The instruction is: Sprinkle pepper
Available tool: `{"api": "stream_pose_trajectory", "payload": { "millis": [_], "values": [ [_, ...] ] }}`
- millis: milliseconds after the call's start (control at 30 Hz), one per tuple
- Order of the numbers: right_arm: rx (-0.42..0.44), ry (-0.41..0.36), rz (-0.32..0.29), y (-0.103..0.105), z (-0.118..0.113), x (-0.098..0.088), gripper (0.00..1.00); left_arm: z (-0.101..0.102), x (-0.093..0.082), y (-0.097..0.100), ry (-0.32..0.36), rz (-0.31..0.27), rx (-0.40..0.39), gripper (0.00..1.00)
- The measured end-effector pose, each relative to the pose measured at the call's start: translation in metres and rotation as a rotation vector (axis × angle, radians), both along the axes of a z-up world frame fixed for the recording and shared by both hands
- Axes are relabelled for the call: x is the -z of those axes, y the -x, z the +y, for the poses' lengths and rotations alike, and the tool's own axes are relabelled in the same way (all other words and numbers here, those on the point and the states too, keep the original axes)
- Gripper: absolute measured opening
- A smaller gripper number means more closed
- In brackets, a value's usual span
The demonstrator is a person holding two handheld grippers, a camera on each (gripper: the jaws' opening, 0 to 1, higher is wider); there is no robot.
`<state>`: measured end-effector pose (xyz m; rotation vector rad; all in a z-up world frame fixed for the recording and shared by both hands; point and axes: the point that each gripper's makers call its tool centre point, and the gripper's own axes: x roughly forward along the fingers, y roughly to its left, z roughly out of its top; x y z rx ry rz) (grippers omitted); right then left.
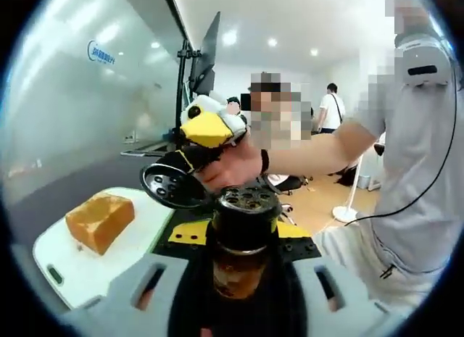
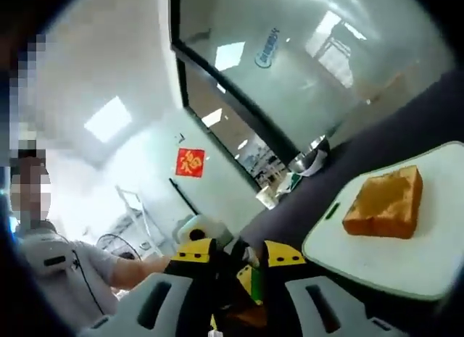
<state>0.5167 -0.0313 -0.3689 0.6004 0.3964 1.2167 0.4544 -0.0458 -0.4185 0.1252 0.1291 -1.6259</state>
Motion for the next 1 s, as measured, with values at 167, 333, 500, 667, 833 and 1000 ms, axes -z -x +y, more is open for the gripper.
{"api": "stream_pose_trajectory", "payload": {
  "millis": [167, 333, 500, 667, 833, 1000],
  "values": [
    [-0.044, 0.121, -0.011, 0.002, 0.009, 0.012, 0.16, -0.001, -0.001, 0.003, -0.002, -0.007, 0.006, 0.21],
    [-0.071, 0.163, -0.02, 0.002, 0.014, 0.011, 0.11, -0.001, 0.0, 0.004, -0.014, -0.015, 0.008, 0.21],
    [-0.104, 0.22, -0.082, 0.008, 0.017, 0.007, 0.02, -0.001, 0.0, 0.004, -0.014, -0.018, 0.006, 0.21],
    [-0.072, 0.333, -0.313, 0.011, 0.017, -0.004, 0.0, -0.001, 0.001, 0.003, -0.01, -0.015, 0.003, 0.21],
    [0.016, 0.509, -0.565, 0.017, 0.015, -0.012, 0.0, -0.001, 0.001, 0.003, -0.003, -0.02, 0.004, 0.21],
    [0.09, 0.685, -0.836, 0.027, 0.015, -0.019, 0.0, -0.001, 0.001, 0.003, 0.003, -0.024, 0.006, 0.21]
  ]
}}
